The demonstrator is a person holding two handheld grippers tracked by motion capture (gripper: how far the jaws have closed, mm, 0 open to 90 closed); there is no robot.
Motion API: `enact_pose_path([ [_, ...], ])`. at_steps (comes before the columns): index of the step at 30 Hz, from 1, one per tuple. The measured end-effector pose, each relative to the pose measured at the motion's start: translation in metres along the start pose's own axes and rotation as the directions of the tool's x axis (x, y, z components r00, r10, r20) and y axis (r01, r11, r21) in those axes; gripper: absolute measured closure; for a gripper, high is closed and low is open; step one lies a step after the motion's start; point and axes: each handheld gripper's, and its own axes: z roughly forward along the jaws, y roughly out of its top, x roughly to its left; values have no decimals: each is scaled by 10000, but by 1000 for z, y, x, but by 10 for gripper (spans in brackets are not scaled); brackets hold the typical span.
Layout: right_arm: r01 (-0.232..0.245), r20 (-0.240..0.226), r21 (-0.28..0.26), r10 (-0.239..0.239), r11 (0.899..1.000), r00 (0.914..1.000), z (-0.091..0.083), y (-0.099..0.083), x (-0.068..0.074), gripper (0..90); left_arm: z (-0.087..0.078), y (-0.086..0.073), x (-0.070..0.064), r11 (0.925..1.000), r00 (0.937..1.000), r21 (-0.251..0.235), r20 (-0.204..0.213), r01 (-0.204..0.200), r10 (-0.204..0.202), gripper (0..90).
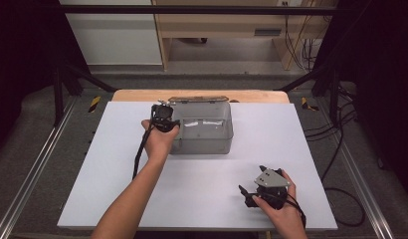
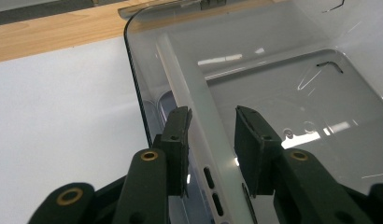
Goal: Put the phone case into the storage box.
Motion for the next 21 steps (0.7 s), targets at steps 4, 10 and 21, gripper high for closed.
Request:
enact_pose_path([
  [4,-20,-3,13,20,10000,10000,0,0,0,73,-2,0,1,10000,10000,-47,46,17,-17,646],
  [10,0,-29,37,0,10000,10000,1,0,1,73,-5,1,2,9999,9998,-122,182,73,-71,646],
  [21,-20,-30,1,20,10000,10000,1,0,1,73,-11,2,1,9992,9982,-355,577,190,-170,631],
])
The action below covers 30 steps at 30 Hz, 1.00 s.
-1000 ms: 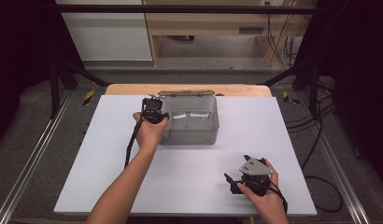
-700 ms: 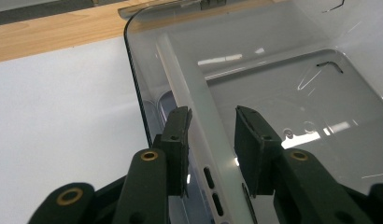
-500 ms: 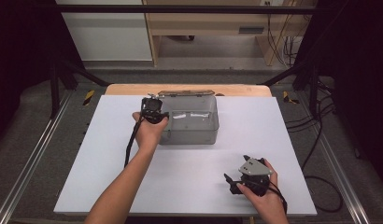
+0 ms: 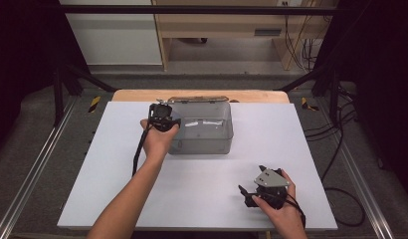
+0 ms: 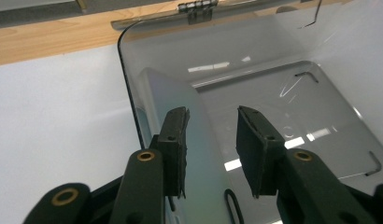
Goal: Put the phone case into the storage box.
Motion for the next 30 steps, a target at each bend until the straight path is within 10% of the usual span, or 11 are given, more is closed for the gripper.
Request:
enact_pose_path([
  [17,-91,91,-98,92,9999,9999,-2,0,-1,69,-18,1,2,9869,9958,-1517,806,545,-426,256],
  [30,-383,295,-349,394,9987,9988,-5,-1,-6,59,-37,-4,7,9548,9909,-2957,1341,317,86,55],
])
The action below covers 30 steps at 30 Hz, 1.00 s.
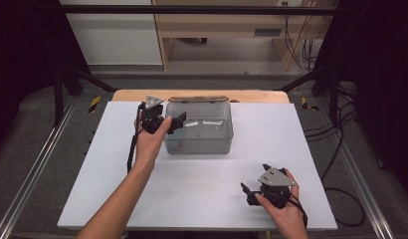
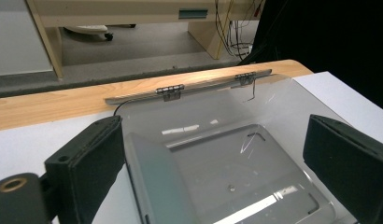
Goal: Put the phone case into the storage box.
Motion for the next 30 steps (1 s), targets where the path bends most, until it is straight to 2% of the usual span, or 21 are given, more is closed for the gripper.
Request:
enact_pose_path([
  [8,-233,131,-215,236,9995,9996,-2,0,-3,51,-15,-1,7,9992,9997,-341,-31,-231,230,47],
  [15,-343,317,-449,357,9984,9989,-4,-1,-6,51,-31,-6,20,9967,9999,-811,-78,-97,91,46],
  [20,-438,487,-803,478,9958,9977,-6,-2,-10,51,-44,-10,30,9932,9998,-1155,-145,-130,114,43],
  [22,-669,534,-1108,732,9916,9959,-7,-4,-15,51,-50,-12,35,9909,9999,-1338,-111,-146,132,41],
  [26,-788,604,-1410,881,9869,9943,-9,-5,-20,52,-61,-15,41,9860,9998,-1655,-103,-210,196,38],
  [27,-951,637,-1642,1067,9818,9922,-11,-6,-23,52,-64,-16,43,9852,9997,-1701,-103,-227,213,36],
  [30,-1116,695,-1860,1263,9762,9895,-12,-7,-26,54,-72,-20,48,9828,9996,-1825,-78,-282,272,34],
])
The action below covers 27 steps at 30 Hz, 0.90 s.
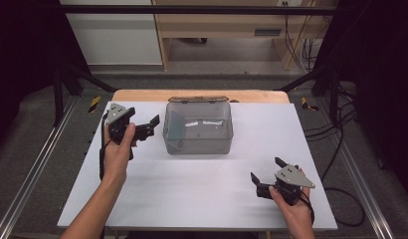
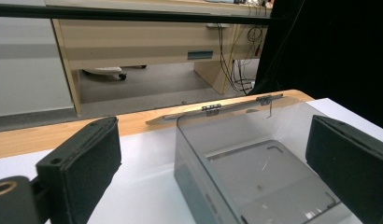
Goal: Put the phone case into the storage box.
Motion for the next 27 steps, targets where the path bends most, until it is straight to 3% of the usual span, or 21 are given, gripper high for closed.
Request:
enact_pose_path([
  [3,-292,112,-190,294,9994,9995,-2,0,-4,59,-10,-6,7,9995,9997,-199,89,-225,226,21],
  [9,-1064,-189,15,1064,9943,9941,-5,-2,-14,53,-29,-22,22,9992,10000,-394,-68,-38,36,22],
  [15,-1164,-182,-140,1161,9931,9931,-7,-2,-17,55,-47,-33,27,9979,9998,-626,-79,-162,157,22],
  [22,-1299,-420,-331,1285,9910,9908,-10,-3,-22,48,-68,-54,27,9946,9973,-733,-89,-733,729,19],
  [27,-1373,-539,-391,1351,9898,9894,-11,-4,-24,47,-80,-70,32,9935,9970,-835,-106,-775,769,15],
])
